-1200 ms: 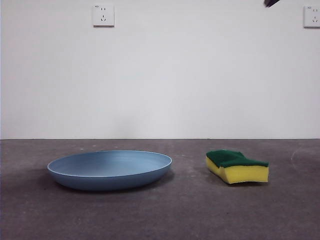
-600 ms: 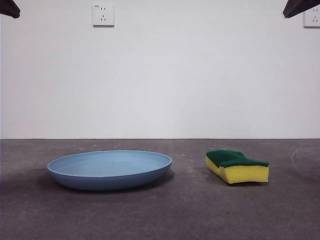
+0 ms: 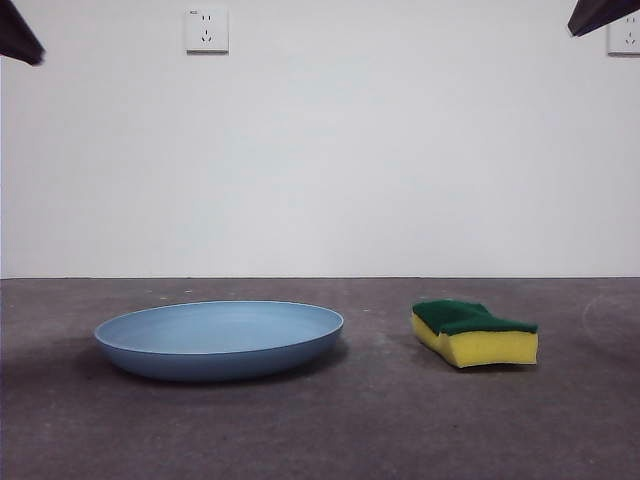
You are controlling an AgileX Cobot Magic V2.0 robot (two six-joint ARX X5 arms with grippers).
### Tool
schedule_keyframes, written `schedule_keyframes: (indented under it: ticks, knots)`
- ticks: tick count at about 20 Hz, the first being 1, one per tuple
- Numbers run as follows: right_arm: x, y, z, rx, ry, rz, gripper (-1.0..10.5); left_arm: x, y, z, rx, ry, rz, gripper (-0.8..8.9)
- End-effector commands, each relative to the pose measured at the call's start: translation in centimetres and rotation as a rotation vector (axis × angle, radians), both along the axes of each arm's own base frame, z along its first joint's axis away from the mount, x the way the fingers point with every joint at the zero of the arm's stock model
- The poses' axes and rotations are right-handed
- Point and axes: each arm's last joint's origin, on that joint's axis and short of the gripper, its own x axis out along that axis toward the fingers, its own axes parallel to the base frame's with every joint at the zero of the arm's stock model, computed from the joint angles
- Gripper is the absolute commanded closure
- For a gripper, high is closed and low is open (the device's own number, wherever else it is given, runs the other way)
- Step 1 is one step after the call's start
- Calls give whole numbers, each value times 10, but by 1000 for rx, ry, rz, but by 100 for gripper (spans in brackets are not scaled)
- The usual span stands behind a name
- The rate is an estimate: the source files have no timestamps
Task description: Pick up the plate,pick up the cloth,clean the plate with the cloth
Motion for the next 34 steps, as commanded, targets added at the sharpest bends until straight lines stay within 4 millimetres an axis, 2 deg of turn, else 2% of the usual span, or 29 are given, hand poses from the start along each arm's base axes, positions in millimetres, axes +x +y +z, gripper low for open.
schedule_keyframes:
  ticks: [1, 4, 6, 14, 19, 22, 26, 34]
  knots:
    - [0, 0, -1, 5, 3, -1, 946, -11, 16, 10, 39, -121, 57, 817]
    - [0, 0, -1, 5, 3, -1, 946, -24, 35, 14, 18, -200, 195, 817]
    - [0, 0, -1, 5, 3, -1, 946, -28, 43, 6, 21, -211, 268, 817]
    - [0, 0, -1, 5, 3, -2, 946, -19, 53, -83, -1, -269, 347, 817]
    - [0, 0, -1, 5, 3, -1, 946, -21, 54, -117, -13, -255, 323, 817]
    - [0, 0, -1, 5, 3, -1, 946, -21, 56, -128, -21, -238, 333, 817]
    - [0, 0, -1, 5, 3, -1, 946, -22, 58, -140, -22, -127, 359, 817]
    - [0, 0, -1, 5, 3, -1, 946, -22, 58, -139, -22, -131, 360, 817]
